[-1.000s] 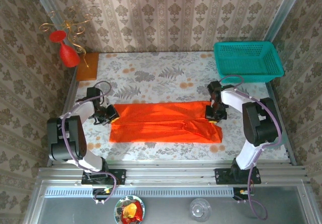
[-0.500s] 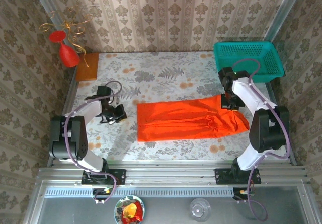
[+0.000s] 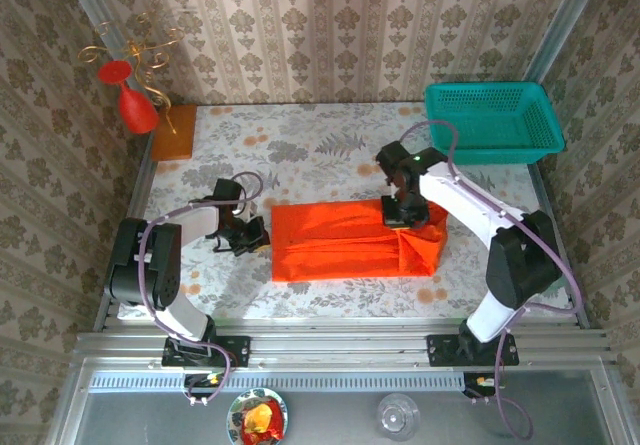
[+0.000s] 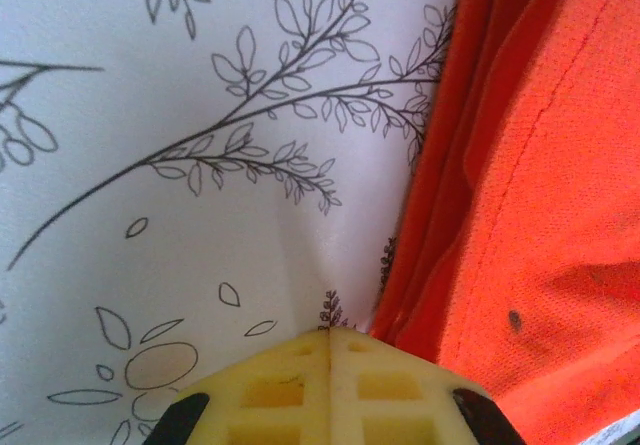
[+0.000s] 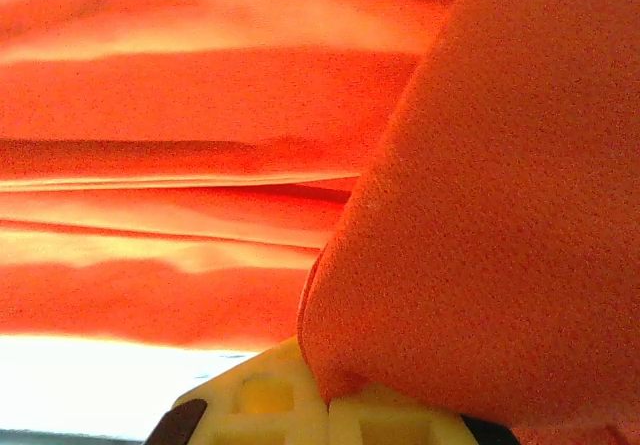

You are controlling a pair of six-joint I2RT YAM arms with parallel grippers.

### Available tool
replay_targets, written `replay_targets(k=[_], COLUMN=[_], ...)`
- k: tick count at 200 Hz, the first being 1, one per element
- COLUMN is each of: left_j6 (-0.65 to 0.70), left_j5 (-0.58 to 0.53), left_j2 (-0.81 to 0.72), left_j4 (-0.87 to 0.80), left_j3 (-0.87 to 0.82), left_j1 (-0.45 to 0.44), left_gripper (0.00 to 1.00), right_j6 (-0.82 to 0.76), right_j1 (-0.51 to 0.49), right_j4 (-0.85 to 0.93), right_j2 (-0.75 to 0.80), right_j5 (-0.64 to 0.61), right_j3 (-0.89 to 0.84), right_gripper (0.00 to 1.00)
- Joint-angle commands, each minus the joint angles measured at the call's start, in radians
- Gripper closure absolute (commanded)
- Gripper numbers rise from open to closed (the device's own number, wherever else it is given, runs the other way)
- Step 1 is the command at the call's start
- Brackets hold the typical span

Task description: Fold the inside-out t-shirt

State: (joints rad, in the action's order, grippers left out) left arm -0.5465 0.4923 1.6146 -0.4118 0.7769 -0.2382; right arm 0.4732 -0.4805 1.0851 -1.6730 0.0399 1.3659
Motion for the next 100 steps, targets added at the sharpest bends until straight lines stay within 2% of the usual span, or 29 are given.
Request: replay_targets(k=[1, 51, 100], left_j6=[-0.031, -0.068, -0.087], left_j5=[0.039, 0.041, 0.029], left_j2=[0.045, 0.052, 0.056], left_j4=[0.083, 0.147, 0.176], left_j3=[-0.046, -0.079, -0.092], left_j1=[-0.055, -0.097, -0.129], left_gripper=[1.00, 1.00, 1.00], right_j6=[0.065, 0.109, 0.165], right_j1=[-0.074, -0.221, -0.297], right_j4=[-0.038, -0.047, -0.090], right_j2=[-0.062, -0.224, -0.362], right_j5=[0.121, 0.192, 0.223], right_j3=[0.061, 0.241, 0.405], right_gripper=[1.00, 1.00, 1.00])
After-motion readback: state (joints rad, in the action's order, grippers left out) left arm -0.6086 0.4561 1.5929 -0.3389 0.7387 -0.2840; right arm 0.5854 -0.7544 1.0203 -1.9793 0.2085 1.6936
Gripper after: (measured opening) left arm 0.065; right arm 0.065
